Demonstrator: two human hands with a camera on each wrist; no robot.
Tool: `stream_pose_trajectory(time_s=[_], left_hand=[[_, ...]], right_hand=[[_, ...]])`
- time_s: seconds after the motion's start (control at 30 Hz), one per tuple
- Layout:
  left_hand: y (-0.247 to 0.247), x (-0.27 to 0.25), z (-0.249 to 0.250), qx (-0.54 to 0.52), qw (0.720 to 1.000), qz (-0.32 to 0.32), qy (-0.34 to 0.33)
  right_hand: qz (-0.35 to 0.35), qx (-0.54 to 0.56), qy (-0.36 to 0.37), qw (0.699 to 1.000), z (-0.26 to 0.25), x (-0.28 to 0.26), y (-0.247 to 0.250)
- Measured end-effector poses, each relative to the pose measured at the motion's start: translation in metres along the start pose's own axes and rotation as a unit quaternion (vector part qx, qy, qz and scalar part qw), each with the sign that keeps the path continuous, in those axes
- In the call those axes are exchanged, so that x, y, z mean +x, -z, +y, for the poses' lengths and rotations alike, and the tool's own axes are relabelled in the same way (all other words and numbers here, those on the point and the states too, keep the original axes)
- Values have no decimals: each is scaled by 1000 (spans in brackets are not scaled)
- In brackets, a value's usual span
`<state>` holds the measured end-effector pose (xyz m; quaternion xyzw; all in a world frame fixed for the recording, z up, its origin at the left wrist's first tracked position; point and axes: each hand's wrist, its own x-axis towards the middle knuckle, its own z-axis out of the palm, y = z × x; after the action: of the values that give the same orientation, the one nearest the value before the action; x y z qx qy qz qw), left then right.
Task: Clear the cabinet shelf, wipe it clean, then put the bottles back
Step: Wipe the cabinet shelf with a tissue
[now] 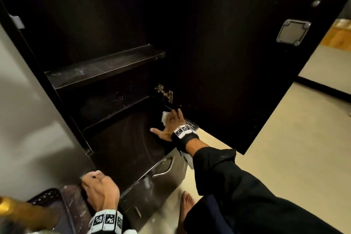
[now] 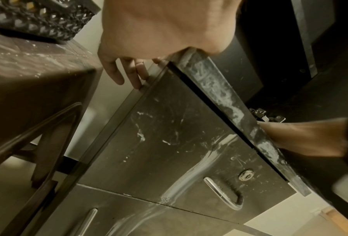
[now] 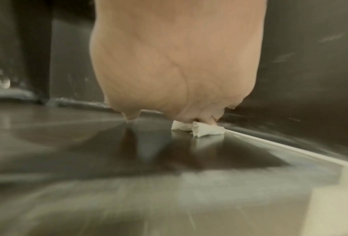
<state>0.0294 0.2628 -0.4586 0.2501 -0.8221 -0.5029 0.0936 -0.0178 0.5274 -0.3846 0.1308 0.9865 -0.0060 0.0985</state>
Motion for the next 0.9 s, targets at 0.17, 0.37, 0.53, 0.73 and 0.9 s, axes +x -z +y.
stream_pose_trajectory(time_s=[0.17,0.37,0.53,0.73,0.9], left_hand=[[1,-2,4,3,1000,-1,1],[1,-4,4,-3,1000,-3,-2],[1,-3,5,-22,1000,0,-7],[0,-4,5,-46,999,-3,-6],[9,3,-8,-103,992,-78,10]], right_hand=[[0,30,-27,999,21,-30,-17],[-28,66,-73,995,41,-74,-35],[7,86,-58,995,35,-105,-49],[61,126,166,976,-39,-151,-60],[40,161,338,926,-111,-187,-72]])
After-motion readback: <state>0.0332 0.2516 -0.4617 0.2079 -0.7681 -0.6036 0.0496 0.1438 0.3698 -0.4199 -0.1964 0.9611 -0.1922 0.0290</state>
